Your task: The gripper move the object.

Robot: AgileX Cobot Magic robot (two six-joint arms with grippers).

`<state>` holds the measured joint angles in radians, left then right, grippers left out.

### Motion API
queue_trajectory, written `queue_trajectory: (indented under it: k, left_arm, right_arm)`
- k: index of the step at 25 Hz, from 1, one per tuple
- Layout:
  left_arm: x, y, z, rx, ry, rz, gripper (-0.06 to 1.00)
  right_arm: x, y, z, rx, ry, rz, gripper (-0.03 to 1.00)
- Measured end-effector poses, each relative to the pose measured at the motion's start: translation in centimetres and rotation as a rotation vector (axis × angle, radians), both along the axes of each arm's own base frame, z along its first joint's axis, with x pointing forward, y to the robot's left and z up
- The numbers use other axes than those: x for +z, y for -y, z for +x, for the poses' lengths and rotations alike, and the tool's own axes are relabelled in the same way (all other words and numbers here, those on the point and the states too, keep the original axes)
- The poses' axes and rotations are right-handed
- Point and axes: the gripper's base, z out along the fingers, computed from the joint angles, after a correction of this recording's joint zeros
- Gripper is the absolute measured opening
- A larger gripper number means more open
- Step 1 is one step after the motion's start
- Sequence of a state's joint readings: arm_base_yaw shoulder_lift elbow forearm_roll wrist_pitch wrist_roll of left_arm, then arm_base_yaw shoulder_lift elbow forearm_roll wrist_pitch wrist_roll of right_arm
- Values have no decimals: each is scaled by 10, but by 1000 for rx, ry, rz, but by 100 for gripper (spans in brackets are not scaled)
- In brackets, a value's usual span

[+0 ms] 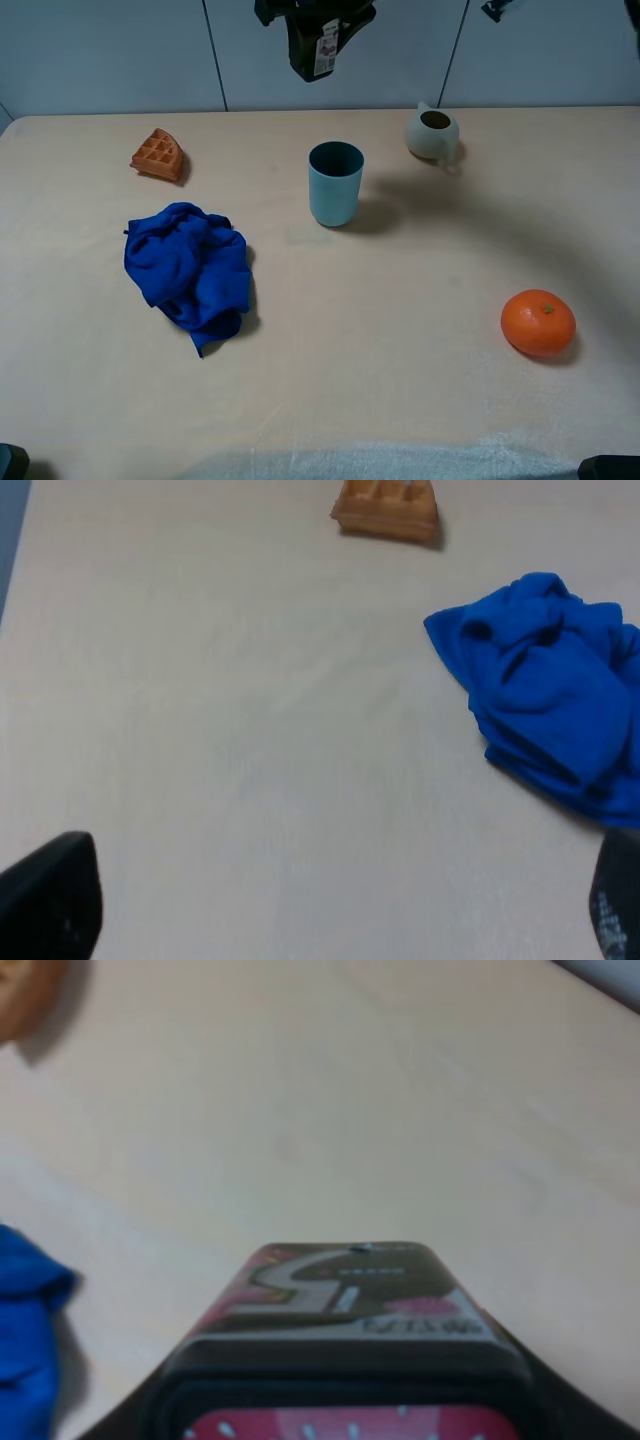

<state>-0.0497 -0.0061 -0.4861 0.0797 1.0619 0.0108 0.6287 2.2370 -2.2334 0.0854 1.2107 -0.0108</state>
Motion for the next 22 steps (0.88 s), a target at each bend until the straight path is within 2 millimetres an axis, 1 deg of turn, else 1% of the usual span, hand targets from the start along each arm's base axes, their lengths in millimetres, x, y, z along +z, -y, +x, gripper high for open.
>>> queue_trajectory:
  k: [6, 15, 18, 22]
  left_arm:
    - [0, 0, 0, 0, 0, 0, 99]
    - [0, 0, 0, 0, 0, 0, 99]
    - [0, 0, 0, 0, 0, 0, 99]
    - [0, 0, 0, 0, 0, 0, 99]
  right_arm:
    - [-18, -23, -4, 33, 0, 19, 35]
    - [-42, -45, -7, 60, -6, 39, 35]
    - [-51, -50, -8, 62, -10, 40, 35]
    - [-64, -53, -6, 62, -30, 25, 35]
